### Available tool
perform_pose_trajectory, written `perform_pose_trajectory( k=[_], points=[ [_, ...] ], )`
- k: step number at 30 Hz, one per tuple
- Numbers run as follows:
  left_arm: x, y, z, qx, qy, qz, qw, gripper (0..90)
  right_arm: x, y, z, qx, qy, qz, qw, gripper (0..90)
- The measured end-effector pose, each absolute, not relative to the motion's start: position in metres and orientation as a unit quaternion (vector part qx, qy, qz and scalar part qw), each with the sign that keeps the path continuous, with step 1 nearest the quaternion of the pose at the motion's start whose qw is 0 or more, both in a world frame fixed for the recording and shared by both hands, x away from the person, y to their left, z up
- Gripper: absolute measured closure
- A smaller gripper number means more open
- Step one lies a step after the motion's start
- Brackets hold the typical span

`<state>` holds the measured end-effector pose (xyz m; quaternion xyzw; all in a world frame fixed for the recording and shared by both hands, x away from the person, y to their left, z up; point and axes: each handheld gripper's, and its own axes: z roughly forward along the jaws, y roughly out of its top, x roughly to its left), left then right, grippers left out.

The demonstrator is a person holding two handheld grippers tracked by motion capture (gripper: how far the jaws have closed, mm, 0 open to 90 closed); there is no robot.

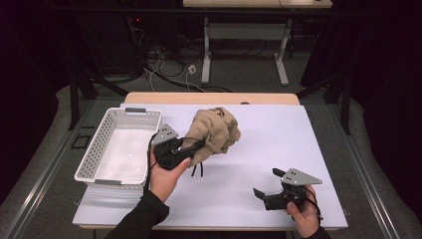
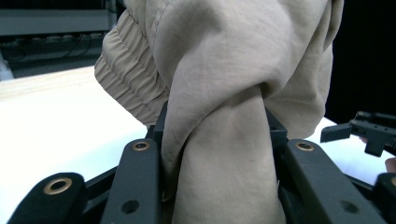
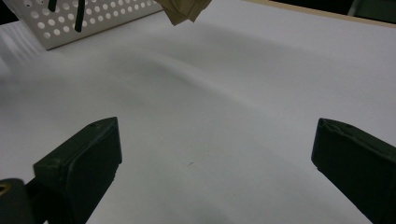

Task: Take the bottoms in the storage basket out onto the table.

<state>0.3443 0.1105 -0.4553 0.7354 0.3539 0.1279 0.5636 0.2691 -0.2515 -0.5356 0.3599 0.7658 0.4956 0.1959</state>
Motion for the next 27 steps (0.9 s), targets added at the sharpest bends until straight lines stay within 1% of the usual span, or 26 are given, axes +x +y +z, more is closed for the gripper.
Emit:
perform_pose_trajectory(
  k=[27],
  points=[
    [0.348, 0.093, -0.495, 0.757, 0.369, 0.100, 0.530, 62.2, 0.269, -0.252, -0.535, 0.360, 0.766, 0.495, 0.197, 1.7]
  ],
)
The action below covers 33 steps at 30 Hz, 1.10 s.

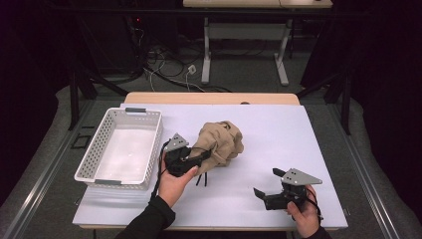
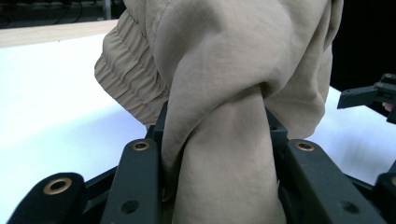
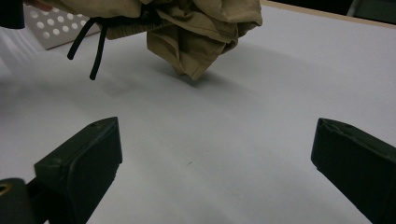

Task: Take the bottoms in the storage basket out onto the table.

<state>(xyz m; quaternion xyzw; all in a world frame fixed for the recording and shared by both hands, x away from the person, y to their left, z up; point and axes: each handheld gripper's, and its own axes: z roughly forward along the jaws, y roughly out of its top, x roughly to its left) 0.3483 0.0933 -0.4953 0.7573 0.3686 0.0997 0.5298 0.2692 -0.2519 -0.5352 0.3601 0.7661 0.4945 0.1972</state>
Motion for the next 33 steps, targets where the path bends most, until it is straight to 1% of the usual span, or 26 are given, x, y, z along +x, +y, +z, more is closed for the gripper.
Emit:
perform_pose_trajectory(
  k=[33],
  points=[
    [0.355, 0.079, -0.533, 0.780, 0.382, 0.091, 0.488, 60.8, 0.269, -0.251, -0.536, 0.358, 0.769, 0.493, 0.195, 1.8]
  ],
)
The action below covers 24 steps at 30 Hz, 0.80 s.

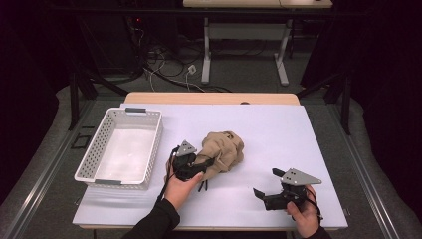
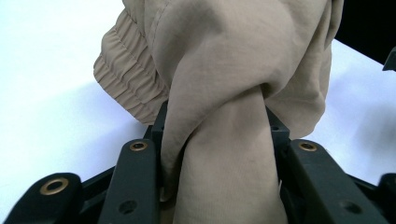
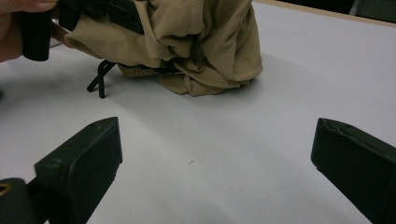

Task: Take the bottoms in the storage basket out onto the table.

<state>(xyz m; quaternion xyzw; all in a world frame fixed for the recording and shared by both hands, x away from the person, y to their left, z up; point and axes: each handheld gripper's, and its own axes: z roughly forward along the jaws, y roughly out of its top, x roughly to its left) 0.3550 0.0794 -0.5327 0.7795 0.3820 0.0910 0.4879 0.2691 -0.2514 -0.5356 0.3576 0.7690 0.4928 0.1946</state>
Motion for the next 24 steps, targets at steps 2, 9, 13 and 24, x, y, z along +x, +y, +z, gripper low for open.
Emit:
perform_pose_trajectory(
  k=[2, 9, 13, 24],
  points=[
    [0.3547, 0.0794, -0.5343, 0.781, 0.380, 0.094, 0.487, 60.5, 0.2693, -0.2515, -0.5357, 0.357, 0.769, 0.493, 0.195, 1.7],
    [0.3536, 0.0791, -0.5369, 0.783, 0.376, 0.100, 0.486, 59.5, 0.2694, -0.2515, -0.5363, 0.358, 0.768, 0.493, 0.195, 1.8],
    [0.3533, 0.0785, -0.5379, 0.783, 0.375, 0.102, 0.487, 58.0, 0.2692, -0.2526, -0.5363, 0.360, 0.768, 0.492, 0.195, 1.8],
    [0.3524, 0.0765, -0.5371, 0.782, 0.386, 0.103, 0.479, 45.0, 0.2705, -0.2521, -0.5370, 0.360, 0.768, 0.493, 0.195, 1.8]
  ],
)
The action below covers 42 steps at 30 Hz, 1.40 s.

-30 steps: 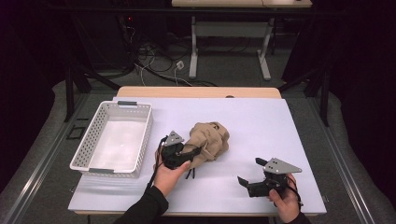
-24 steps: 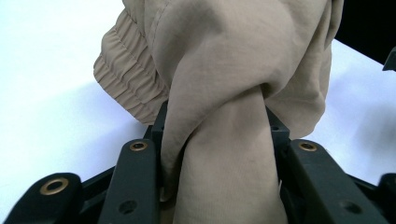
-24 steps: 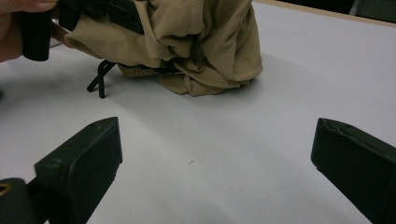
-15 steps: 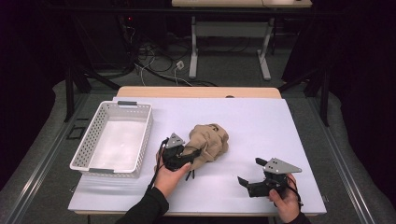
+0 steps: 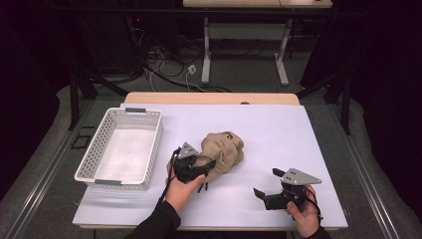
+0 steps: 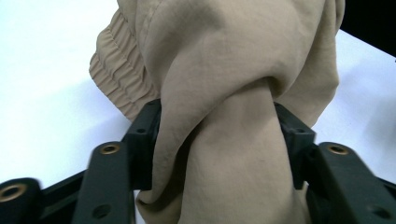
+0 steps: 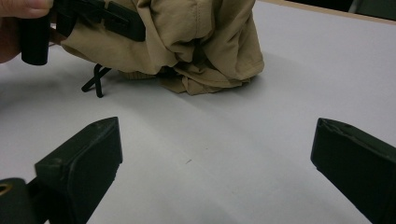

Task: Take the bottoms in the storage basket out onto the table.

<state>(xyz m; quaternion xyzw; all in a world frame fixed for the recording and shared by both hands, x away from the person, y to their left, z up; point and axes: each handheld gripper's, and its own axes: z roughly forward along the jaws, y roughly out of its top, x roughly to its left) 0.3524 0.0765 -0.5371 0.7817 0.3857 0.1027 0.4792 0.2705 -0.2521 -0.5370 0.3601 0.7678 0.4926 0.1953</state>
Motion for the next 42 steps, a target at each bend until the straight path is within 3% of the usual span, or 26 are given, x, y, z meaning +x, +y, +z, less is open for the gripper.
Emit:
perform_pose_trajectory(
  k=[9, 18, 42],
  points=[
    [0.3519, 0.0773, -0.5364, 0.779, 0.392, 0.100, 0.479, 33.8, 0.2699, -0.2521, -0.5366, 0.359, 0.769, 0.491, 0.195, 1.9],
    [0.3502, 0.0790, -0.5350, 0.770, 0.408, 0.094, 0.481, 16.6, 0.2707, -0.2527, -0.5368, 0.362, 0.768, 0.491, 0.195, 2.0],
    [0.3497, 0.0819, -0.5308, 0.761, 0.424, 0.090, 0.482, 14.1, 0.2710, -0.2526, -0.5363, 0.359, 0.768, 0.493, 0.193, 2.8]
  ],
)
